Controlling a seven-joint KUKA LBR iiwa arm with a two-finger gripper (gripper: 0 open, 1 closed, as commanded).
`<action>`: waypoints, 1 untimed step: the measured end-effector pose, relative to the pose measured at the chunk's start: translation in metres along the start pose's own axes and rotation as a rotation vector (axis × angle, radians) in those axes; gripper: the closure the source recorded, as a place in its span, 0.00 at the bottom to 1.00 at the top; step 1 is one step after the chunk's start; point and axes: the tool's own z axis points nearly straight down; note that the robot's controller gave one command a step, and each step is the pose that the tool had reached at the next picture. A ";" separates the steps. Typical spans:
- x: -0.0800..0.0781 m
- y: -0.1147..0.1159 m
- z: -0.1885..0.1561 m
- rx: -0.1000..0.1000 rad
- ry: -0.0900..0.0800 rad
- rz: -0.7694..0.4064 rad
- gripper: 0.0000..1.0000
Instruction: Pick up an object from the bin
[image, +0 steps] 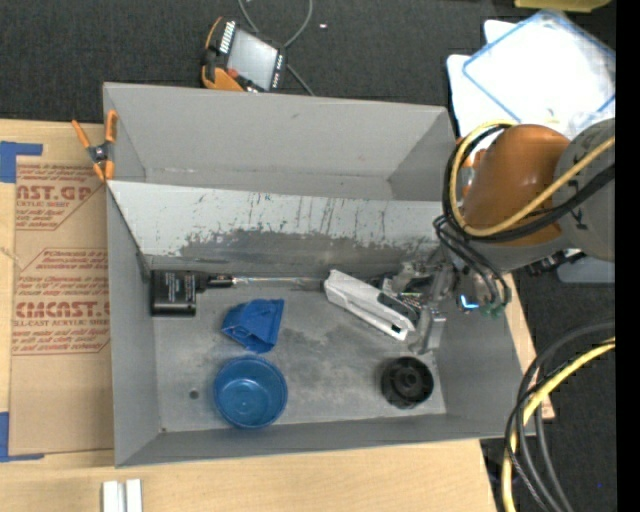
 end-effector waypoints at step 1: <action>-0.002 0.000 -0.004 0.001 -0.007 -0.001 0.00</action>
Offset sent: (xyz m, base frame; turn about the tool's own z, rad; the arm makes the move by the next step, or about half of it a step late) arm 0.0159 0.0159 -0.0828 0.2612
